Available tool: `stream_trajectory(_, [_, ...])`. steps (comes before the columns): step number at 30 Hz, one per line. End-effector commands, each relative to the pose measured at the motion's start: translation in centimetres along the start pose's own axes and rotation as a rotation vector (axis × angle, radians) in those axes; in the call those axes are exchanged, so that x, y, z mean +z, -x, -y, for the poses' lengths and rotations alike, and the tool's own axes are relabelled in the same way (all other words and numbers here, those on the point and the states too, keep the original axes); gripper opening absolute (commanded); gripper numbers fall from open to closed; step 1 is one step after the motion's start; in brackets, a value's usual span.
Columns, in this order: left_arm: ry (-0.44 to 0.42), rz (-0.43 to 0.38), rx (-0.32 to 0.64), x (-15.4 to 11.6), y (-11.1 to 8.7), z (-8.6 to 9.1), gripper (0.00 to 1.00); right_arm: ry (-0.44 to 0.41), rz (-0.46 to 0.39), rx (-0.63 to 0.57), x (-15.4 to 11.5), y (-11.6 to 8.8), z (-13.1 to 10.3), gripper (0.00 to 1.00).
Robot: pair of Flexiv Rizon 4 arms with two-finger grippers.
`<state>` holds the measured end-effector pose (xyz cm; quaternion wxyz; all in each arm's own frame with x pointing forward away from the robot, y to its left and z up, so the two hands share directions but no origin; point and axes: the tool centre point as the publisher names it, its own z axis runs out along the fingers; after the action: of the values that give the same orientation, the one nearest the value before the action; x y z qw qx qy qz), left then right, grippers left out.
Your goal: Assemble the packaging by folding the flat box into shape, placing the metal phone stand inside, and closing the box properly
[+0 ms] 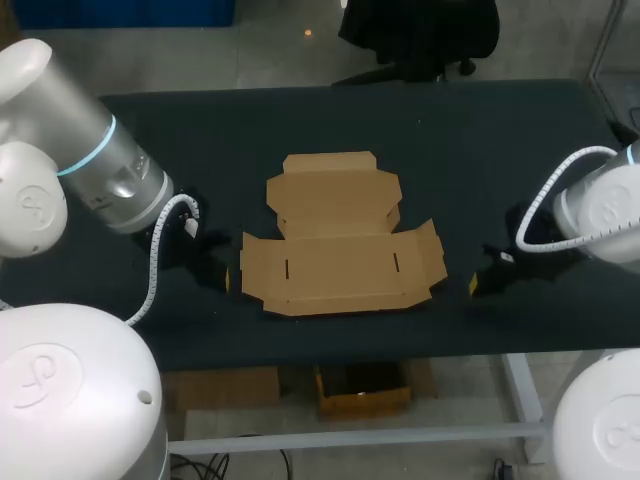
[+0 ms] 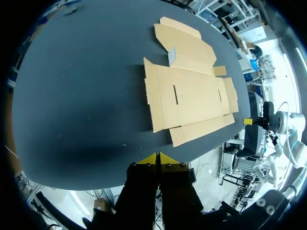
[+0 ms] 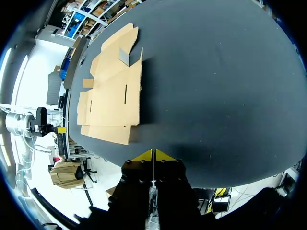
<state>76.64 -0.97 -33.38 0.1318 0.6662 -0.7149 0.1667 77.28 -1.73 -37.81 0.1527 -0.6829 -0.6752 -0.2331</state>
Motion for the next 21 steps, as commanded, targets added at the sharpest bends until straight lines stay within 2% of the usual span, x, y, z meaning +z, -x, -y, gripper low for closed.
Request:
stream_trajectory(1, [0.000, 0.003, 0.000, 0.03, -0.06, 0.03, 0.00, -0.003, -0.009, -0.002, -0.24, 0.17, 0.02, 0.00])
stream_trajectory(14, [-0.008, 0.009, 0.002, 0.00, -0.05, 0.38, 0.00, -0.008, -0.007, 0.006, 0.05, 0.19, -0.25, 0.00])
stream_trajectory(21, [-0.003, -0.016, -0.005, 0.89, 0.14, 0.51, 0.00, -0.016, -0.002, 0.009, 0.69, -0.23, -0.41, 0.00])
